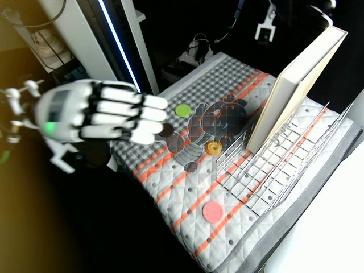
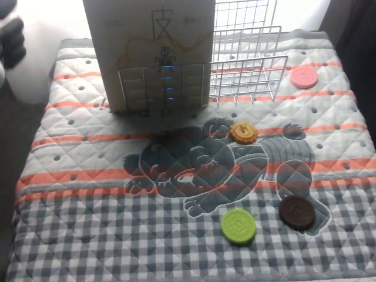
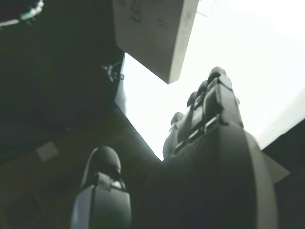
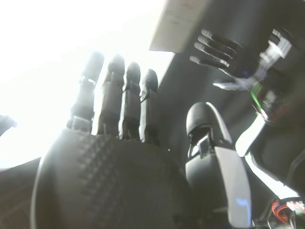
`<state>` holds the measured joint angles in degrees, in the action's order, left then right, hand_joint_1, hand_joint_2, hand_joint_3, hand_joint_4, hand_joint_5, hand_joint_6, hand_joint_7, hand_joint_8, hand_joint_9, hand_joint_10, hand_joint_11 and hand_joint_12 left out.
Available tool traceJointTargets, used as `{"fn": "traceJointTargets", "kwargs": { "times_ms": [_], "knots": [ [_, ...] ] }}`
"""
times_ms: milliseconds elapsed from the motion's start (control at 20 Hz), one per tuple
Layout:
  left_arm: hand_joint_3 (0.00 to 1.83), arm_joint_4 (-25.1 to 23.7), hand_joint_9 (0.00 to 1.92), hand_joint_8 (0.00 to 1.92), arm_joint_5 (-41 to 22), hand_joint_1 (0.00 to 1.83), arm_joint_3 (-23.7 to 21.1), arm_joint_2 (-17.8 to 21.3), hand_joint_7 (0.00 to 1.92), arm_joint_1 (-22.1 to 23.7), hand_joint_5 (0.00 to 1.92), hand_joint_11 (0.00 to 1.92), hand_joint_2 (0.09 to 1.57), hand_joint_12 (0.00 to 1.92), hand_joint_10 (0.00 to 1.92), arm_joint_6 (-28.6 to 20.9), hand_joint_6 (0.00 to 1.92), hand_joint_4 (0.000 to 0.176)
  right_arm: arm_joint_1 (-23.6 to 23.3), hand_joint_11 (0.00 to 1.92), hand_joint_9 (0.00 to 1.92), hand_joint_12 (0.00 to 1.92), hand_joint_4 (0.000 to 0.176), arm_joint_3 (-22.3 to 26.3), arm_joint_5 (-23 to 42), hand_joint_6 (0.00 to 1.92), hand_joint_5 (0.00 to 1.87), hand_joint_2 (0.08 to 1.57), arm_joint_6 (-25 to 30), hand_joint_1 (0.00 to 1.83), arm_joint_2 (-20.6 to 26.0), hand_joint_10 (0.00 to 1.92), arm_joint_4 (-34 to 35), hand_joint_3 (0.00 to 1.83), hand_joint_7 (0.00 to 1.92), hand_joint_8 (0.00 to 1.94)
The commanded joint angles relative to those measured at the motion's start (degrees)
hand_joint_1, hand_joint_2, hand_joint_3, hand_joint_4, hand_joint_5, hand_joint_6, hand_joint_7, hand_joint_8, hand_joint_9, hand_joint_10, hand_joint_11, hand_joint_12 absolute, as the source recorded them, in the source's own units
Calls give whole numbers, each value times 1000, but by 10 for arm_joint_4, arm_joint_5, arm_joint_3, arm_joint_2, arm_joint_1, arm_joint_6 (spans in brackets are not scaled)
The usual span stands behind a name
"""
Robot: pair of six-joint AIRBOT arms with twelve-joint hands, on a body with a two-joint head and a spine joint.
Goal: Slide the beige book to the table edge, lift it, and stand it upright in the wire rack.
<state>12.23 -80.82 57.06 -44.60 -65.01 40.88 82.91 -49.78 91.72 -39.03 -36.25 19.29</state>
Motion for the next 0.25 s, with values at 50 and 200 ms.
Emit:
{"fn": "traceJointTargets", "kwargs": {
  "times_ms": [50, 200],
  "knots": [
    [0, 16, 0, 0, -122, 501, -9, 11, 0, -17, 0, 0, 1015, 0, 0, -5, 0, 84, -7, 0, 276, 747, 0, 1, 93, 4, 300, 1419, -4, 387, 6, 7, 12, 0, 276, 5],
    [24, 31, 0, 0, -177, 448, -15, 9, 0, -43, 4, 0, 1144, 0, 0, -19, 2, 17, -8, 0, 174, 492, 0, -1, 93, 1, 133, 1382, -4, 458, 0, 2, 0, 0, 202, 8]
  ]
}}
